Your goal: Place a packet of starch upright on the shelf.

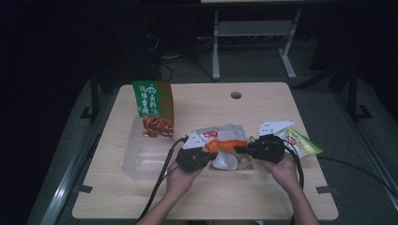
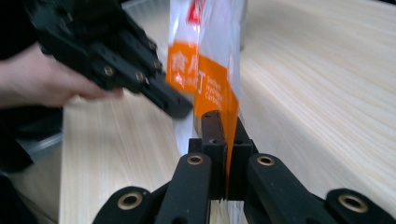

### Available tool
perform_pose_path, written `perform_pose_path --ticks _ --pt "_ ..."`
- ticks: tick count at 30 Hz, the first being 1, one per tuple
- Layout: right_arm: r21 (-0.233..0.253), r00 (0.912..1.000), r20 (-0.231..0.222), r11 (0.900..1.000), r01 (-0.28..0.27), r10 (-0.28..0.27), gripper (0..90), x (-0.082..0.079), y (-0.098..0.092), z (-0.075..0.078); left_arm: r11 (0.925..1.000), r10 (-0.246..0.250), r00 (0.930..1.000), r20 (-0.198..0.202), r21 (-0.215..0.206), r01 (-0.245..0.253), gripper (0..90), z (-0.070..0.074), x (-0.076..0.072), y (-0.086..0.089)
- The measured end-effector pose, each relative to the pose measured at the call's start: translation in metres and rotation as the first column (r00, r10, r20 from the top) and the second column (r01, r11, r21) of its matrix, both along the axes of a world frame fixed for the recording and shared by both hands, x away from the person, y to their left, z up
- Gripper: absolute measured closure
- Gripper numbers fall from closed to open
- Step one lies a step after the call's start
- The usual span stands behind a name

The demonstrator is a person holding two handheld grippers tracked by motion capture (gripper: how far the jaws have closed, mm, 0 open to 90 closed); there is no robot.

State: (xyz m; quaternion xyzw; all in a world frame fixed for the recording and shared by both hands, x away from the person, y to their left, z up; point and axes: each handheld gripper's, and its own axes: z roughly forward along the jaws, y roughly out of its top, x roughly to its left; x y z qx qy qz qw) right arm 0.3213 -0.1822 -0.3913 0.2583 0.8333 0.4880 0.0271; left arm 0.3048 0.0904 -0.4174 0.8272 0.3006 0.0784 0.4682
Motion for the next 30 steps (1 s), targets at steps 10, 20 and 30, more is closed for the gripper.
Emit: perform_pose_path --ticks 10,20,30 --pt "-0.046 0.9995 0.032 0.999 -0.001 0.003 82.5 0.0 0.011 -0.002 0.9999 0.009 0.9999 0.005 0.012 -0.009 89.0 0.0 0.001 0.007" --pt "-0.086 0.9997 0.024 0.996 -0.007 0.009 88.9 0.004 0.024 -0.007 0.9995 -0.004 1.0 0.004 0.031 0.004 85.7 -0.001 0.001 0.011" --pt "-0.051 0.9999 -0.004 0.999 0.016 -0.016 89.7 0.0 0.02 0.002 0.9988 0.002 0.9999 0.013 0.048 -0.003 66.1 0.001 -0.014 0.021"
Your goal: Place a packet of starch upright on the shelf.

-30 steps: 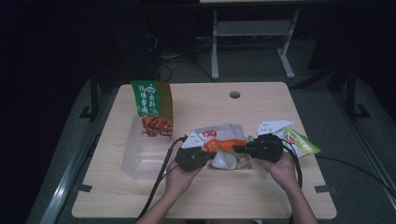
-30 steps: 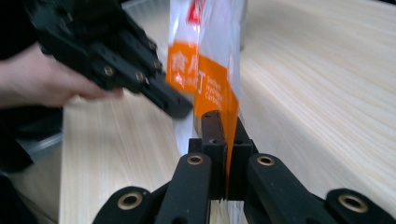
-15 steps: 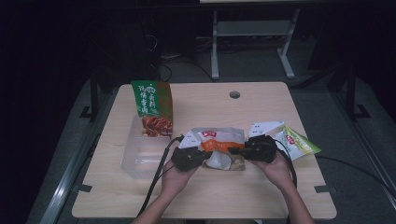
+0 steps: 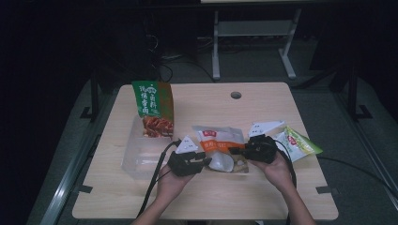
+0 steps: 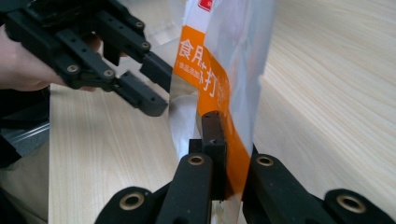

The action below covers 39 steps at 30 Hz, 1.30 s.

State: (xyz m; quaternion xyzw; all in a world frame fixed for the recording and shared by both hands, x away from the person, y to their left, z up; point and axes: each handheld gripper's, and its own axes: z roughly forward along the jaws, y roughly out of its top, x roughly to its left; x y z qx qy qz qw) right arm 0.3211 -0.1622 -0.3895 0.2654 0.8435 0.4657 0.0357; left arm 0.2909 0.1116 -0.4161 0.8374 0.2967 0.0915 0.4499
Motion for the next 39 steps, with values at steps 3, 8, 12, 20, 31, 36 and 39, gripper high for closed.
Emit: perform_pose_path --ticks 3,8,12,20,31,36,39 --pt "-0.002 1.0 0.003 1.0 0.009 -0.009 89.7 0.0 -0.001 0.004 1.0 -0.001 1.0 0.007 -0.001 0.001 62.9 0.001 -0.005 0.004" --pt "-0.04 0.9997 0.009 0.999 0.022 -0.021 89.7 0.0 0.0 0.01 1.0 -0.006 0.9998 0.017 -0.005 0.006 61.0 0.004 -0.011 0.01" --pt "-0.058 0.9996 0.013 0.998 0.024 -0.024 89.5 0.0 -0.002 0.008 0.9999 -0.008 0.9998 0.02 -0.009 0.008 60.6 0.004 -0.014 0.011" --pt "-0.092 0.9998 0.014 0.996 0.016 -0.015 89.1 0.0 -0.004 0.006 0.9998 -0.018 0.9997 0.016 0.003 0.018 60.5 0.001 -0.016 0.012" --pt "-0.104 0.9988 -0.009 0.993 0.047 -0.048 89.5 0.001 0.003 0.003 0.9995 -0.029 0.9994 0.021 0.014 0.028 60.1 0.002 -0.025 0.017" --pt "-0.052 0.9992 -0.033 0.998 0.021 -0.023 89.9 0.002 0.007 0.005 0.9996 -0.025 0.9994 0.024 0.01 0.025 58.7 0.001 -0.031 0.025" --pt "-0.04 0.9992 -0.034 0.999 0.018 -0.019 89.9 0.003 0.012 0.009 0.9996 -0.026 0.9995 0.019 0.008 0.026 57.8 0.0 -0.034 0.029"
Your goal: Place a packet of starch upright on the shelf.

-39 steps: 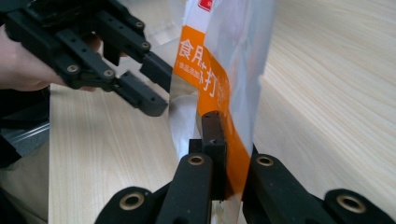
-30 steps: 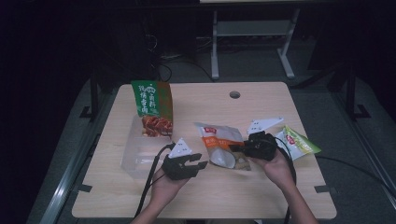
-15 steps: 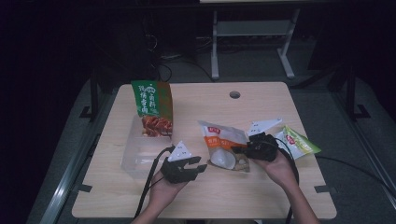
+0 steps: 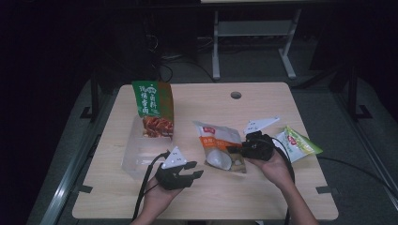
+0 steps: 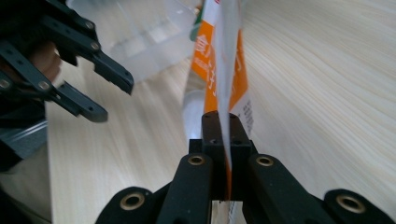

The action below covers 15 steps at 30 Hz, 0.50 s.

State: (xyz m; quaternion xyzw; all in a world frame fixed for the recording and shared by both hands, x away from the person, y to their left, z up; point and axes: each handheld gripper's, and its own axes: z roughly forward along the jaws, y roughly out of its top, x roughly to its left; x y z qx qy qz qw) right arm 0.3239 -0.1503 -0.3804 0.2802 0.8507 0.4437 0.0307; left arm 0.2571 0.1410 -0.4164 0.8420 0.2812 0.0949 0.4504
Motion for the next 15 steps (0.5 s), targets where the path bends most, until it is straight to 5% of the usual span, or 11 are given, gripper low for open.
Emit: perform_pose_path --ticks 15 --pt "0.037 0.9981 0.038 0.998 -0.05 0.049 89.9 0.01 0.035 0.039 0.9995 -0.029 0.9994 0.02 -0.015 0.029 52.0 0.001 -0.021 0.017"
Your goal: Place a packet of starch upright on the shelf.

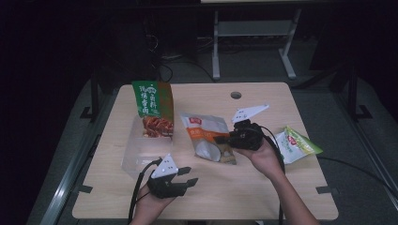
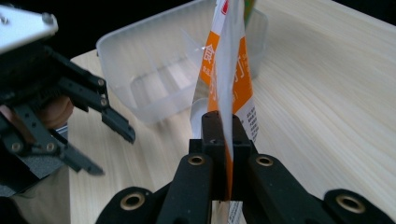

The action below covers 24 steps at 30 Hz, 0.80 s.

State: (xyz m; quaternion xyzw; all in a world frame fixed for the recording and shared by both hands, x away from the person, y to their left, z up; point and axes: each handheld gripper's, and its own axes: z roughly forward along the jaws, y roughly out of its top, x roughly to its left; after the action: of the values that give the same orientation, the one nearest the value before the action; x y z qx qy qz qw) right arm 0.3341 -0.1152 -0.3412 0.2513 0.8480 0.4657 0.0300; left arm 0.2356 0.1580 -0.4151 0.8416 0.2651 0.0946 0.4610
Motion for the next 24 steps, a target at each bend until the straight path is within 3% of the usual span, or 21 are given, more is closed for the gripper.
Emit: perform_pose_path --ticks 12,24 --pt "0.037 0.9972 0.037 0.997 -0.067 0.065 89.9 0.011 0.034 0.028 0.9998 -0.018 0.9997 -0.017 0.01 0.018 46.1 -0.002 -0.012 0.011" --pt "0.027 0.9925 0.057 0.994 -0.109 0.108 89.9 0.022 0.077 0.04 0.9995 -0.026 0.9996 -0.005 -0.018 0.026 45.6 0.0 -0.02 0.019"
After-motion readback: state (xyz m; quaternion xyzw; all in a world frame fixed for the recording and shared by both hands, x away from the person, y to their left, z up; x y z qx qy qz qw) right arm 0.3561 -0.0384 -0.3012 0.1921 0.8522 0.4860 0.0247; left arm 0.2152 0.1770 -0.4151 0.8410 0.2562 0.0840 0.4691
